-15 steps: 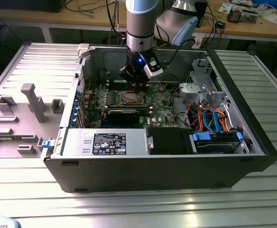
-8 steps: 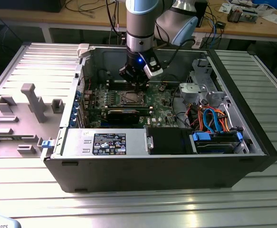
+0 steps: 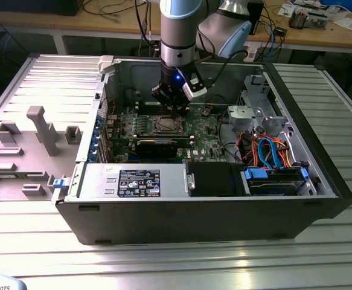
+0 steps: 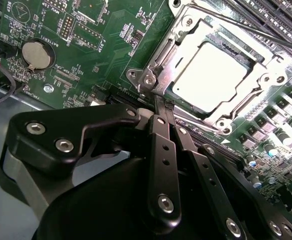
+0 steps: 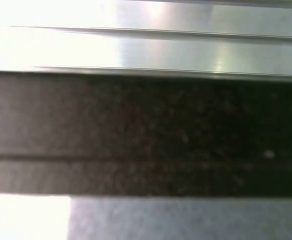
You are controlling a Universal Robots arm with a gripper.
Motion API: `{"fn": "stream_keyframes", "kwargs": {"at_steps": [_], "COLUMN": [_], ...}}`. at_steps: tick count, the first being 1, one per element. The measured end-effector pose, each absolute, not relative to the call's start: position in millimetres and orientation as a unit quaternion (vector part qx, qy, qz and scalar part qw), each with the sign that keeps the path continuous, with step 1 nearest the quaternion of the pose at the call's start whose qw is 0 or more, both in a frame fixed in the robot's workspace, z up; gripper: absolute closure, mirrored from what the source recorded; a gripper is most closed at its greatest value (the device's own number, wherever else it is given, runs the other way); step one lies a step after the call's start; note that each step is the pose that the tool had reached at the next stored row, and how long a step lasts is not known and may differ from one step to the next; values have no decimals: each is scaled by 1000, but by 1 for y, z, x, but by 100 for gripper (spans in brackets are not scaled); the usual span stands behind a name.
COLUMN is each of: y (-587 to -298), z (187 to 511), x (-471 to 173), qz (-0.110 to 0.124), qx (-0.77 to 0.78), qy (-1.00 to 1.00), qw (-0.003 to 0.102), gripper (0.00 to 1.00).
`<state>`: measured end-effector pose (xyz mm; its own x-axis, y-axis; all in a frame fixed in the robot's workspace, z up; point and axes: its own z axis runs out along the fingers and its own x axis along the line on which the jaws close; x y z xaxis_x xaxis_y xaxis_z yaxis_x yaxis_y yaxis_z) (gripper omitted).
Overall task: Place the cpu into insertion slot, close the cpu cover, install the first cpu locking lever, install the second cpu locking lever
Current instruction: 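Install the first cpu locking lever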
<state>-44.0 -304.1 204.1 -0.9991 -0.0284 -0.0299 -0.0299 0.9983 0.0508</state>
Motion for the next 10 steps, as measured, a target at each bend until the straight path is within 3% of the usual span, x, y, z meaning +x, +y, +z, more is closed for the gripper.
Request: {"fn": "stream_keyframes", "kwargs": {"at_steps": [10], "y": [-304], "z": [205], "x": [-44], "qz": [26], "qx": [-15], "qy": [999], "qw": [15], "gripper": [89]}}
